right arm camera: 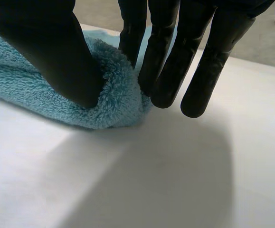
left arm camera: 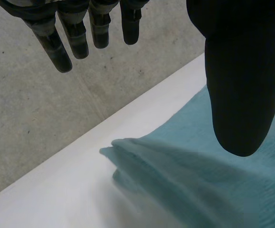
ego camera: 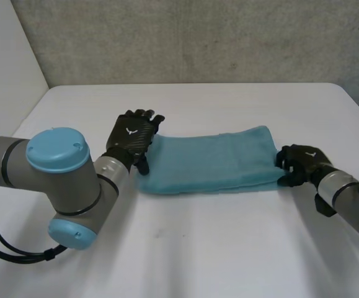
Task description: Fold the laundry
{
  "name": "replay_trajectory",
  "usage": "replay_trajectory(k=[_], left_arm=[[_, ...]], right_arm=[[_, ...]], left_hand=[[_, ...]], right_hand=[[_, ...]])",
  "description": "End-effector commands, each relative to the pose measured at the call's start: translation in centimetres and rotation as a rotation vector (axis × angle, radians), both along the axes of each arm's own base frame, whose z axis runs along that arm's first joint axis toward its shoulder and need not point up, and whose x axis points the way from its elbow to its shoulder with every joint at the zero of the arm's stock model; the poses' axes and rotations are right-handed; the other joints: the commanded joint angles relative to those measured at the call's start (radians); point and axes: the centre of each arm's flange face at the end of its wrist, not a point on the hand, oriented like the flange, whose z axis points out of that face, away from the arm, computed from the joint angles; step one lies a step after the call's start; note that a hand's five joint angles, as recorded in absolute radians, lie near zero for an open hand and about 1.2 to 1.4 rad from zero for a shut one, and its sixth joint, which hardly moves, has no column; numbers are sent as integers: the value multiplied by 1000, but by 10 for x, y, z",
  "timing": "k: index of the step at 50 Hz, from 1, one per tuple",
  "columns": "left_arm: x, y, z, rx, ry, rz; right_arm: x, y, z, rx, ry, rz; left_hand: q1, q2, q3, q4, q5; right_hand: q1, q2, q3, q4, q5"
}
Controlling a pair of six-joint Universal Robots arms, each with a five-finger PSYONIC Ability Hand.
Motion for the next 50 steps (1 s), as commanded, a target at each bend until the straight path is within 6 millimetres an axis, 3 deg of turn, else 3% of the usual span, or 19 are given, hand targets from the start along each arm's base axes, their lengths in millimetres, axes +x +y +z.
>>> replay_trajectory(k=[1, 6, 9, 10, 11, 13, 14, 16, 19, 24, 25, 27, 31, 32, 33, 34, 37, 40, 50], left_arm=[[7, 7, 6, 3, -2, 7], [13, 12, 14, -5, 3, 11], [17, 14, 19, -13, 8, 19], [19, 14, 22, -16, 11, 24], [19, 14, 22, -16, 11, 24], [21, 14, 28, -27, 19, 30], [21, 14, 28, -27, 19, 30], [23, 15, 35, -40, 27, 42], [25, 15, 38, -45, 31, 58], [32, 12, 44, -58, 41, 134], [32, 12, 44, -58, 41, 135], [36, 8, 46, -62, 43, 158], [37, 7, 46, -63, 44, 161], [37, 7, 47, -66, 45, 159], [37, 7, 47, -66, 45, 159], [36, 6, 50, -75, 51, 156], [33, 2, 53, -89, 60, 155], [26, -4, 61, -113, 86, 147], [-15, -5, 59, -46, 168, 64]], right_arm=[[-23, -12, 26, -94, 49, -58], [-20, -22, 54, -213, 115, -30], [0, -23, 77, -283, 132, 25], [27, -17, 91, -321, 118, 93], [27, -16, 91, -321, 118, 93], [84, 5, 112, -391, 87, 248], [84, 5, 112, -392, 86, 249], [131, 26, 109, -412, 60, 381], [151, 37, 102, -412, 55, 438], [209, 98, 57, -384, 88, 689], [209, 98, 57, -384, 88, 690], [217, 121, 21, -315, 156, 771], [214, 128, 12, -271, 222, 789], [211, 126, 18, -269, 236, 770], [211, 126, 18, -269, 236, 770], [209, 122, 27, -281, 239, 737], [202, 109, 64, -345, 204, 635], [184, 88, 94, -356, 122, 516], [157, 61, 123, -254, -76, 358]], left_hand=[[26, 26, 26, 26, 4], [20, 20, 20, 20, -2], [17, 17, 17, 17, -5], [17, 17, 17, 17, -5], [17, 17, 17, 17, -5], [12, 11, 11, 12, -11], [12, 11, 11, 12, -11], [9, 8, 8, 9, -14], [6, 5, 5, 6, -17], [-3, -4, -3, -3, -26], [-3, -4, -3, -3, -26], [-3, -4, -3, -3, -26], [-3, -4, -3, -3, -26], [-3, -4, -3, -3, -26], [-3, -4, -3, -3, -26], [-3, -4, -3, -3, -26], [-3, -4, -3, -3, -26], [-3, -4, -3, -3, -26], [17, 17, 17, 17, -5]], right_hand=[[527, 252, 217, 211, 290], [527, 252, 217, 211, 290], [527, 252, 217, 211, 290], [527, 252, 217, 211, 290], [527, 252, 217, 211, 290], [527, 252, 217, 211, 290], [527, 252, 217, 211, 290], [527, 252, 217, 211, 290], [527, 252, 217, 211, 290], [527, 252, 217, 211, 290], [527, 252, 217, 211, 290], [527, 252, 217, 211, 290], [464, 188, 153, 148, 226], [63, -213, -248, -253, -175], [59, -217, -252, -257, -179], [-276, -551, -586, -592, -513], [-358, -634, -668, -674, -595], [-694, -970, -1005, -1011, -932], [-694, -970, -1005, -1011, -932]])
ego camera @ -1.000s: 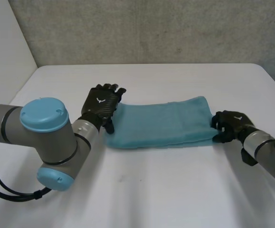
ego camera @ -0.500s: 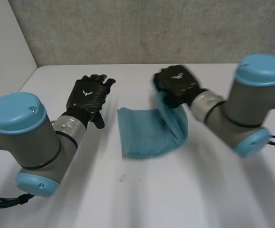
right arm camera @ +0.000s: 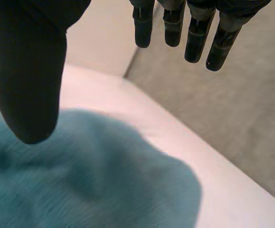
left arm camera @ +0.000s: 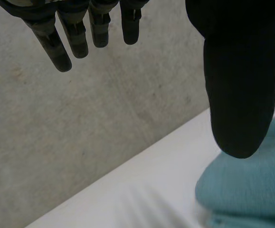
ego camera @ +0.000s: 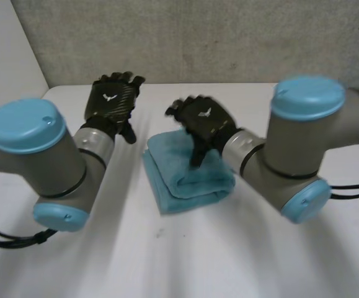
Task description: Fold the laundry
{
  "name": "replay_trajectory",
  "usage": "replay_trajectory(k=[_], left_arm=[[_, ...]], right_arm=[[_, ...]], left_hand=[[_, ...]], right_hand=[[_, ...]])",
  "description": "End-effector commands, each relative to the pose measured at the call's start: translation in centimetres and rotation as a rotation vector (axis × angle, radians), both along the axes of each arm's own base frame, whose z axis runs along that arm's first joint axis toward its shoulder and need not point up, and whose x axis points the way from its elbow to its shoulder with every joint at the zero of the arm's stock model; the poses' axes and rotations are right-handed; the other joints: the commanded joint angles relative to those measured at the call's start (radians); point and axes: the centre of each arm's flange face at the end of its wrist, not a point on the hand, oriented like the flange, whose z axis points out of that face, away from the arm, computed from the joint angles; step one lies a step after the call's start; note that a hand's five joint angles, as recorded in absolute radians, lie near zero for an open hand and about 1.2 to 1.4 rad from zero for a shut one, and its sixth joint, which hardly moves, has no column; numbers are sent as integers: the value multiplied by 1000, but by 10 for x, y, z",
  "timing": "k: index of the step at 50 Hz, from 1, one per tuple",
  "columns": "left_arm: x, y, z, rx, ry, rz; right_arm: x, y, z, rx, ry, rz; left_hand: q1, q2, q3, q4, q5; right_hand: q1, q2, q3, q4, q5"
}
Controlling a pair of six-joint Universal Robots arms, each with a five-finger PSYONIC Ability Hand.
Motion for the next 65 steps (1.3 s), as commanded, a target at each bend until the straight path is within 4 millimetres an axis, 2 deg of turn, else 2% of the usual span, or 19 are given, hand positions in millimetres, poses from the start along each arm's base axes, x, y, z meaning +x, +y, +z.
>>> replay_trajectory(k=[1, 5, 7, 18, 24, 29, 30, 31, 33, 34, 36, 37, 39, 41, 42, 44, 47, 52, 65], left_arm=[[-31, 3, -8, 86, 53, -71], [-35, 8, -20, 158, 58, -80], [-36, 11, -26, 194, 62, -84], [-32, 19, -88, 433, 21, -55], [-30, 20, -101, 463, -5, -48], [-30, 19, -60, 380, 45, -65], [-30, 19, -44, 348, 66, -68], [-30, 19, -44, 347, 66, -69], [-26, 21, -7, 272, 116, -75], [-26, 21, -7, 272, 116, -75], [-16, 25, 37, 181, 175, -73], [-16, 25, 37, 180, 175, -73], [-6, 23, 56, 140, 200, -50], [26, 10, 88, 67, 241, 26], [26, 10, 88, 67, 241, 27], [53, 10, 112, 42, 259, 89], [68, 20, 126, 49, 256, 112], [81, 37, 119, 109, 227, 116], [80, 48, 130, 38, 259, 81]], right_arm=[[-21, -23, 18, 99, -127, -97], [-23, -31, 15, 125, -117, -112], [-23, -44, -6, 192, -78, -136], [-27, -64, -63, 350, 43, -197], [-30, -69, -72, 364, 57, -210], [-28, -72, -39, 264, 40, -196], [-29, -70, -15, 221, 8, -196], [-29, -70, -15, 220, 8, -196], [-37, -64, 34, 122, -54, -228], [-37, -64, 34, 122, -54, -229], [-56, -62, 73, 28, -104, -329], [-56, -62, 73, 28, -104, -330], [-84, -60, 110, -79, -165, -462], [-101, -58, 123, -121, -184, -524], [-101, -58, 123, -121, -184, -524], [-129, -52, 141, -180, -221, -604], [-148, -45, 148, -210, -233, -641], [-168, -34, 142, -189, -211, -689], [-168, -25, 127, -142, -176, -675]], left_hand=[[23, 30, 29, 30, -5], [23, 30, 29, 30, -5], [26, 33, 32, 33, -2], [28, 36, 35, 36, 1], [28, 36, 35, 36, 1], [26, 33, 32, 33, -2], [23, 30, 29, 30, -5], [23, 30, 29, 30, -5], [17, 24, 24, 24, -11], [17, 24, 24, 24, -11], [17, 24, 24, 24, -11], [17, 24, 24, 24, -11], [11, 18, 18, 18, -17], [5, 13, 12, 12, -23], [5, 13, 12, 12, -23], [5, 13, 12, 12, -23], [2, 10, 9, 9, -26], [-1, 7, 6, 6, -29], [-1, 7, 6, 6, -29]], right_hand=[[-28, -40, -39, -54, -67], [-28, -40, -39, -54, -67], [-28, -40, -39, -54, -67], [-28, -40, -39, -54, -67], [-28, -40, -39, -54, -67], [-28, -40, -39, -54, -67], [-28, -40, -39, -54, -67], [-28, -40, -39, -54, -67], [-28, -40, -39, -54, -67], [-28, -40, -39, -54, -67], [-28, -40, -39, -54, -67], [-28, -40, -39, -54, -67], [-28, -40, -39, -54, -67], [-28, -40, -39, -54, -67], [-28, -40, -39, -54, -67], [-28, -40, -39, -54, -67], [-28, -40, -39, -54, -67], [-28, -40, -39, -54, -67], [-28, -40, -39, -54, -67]])
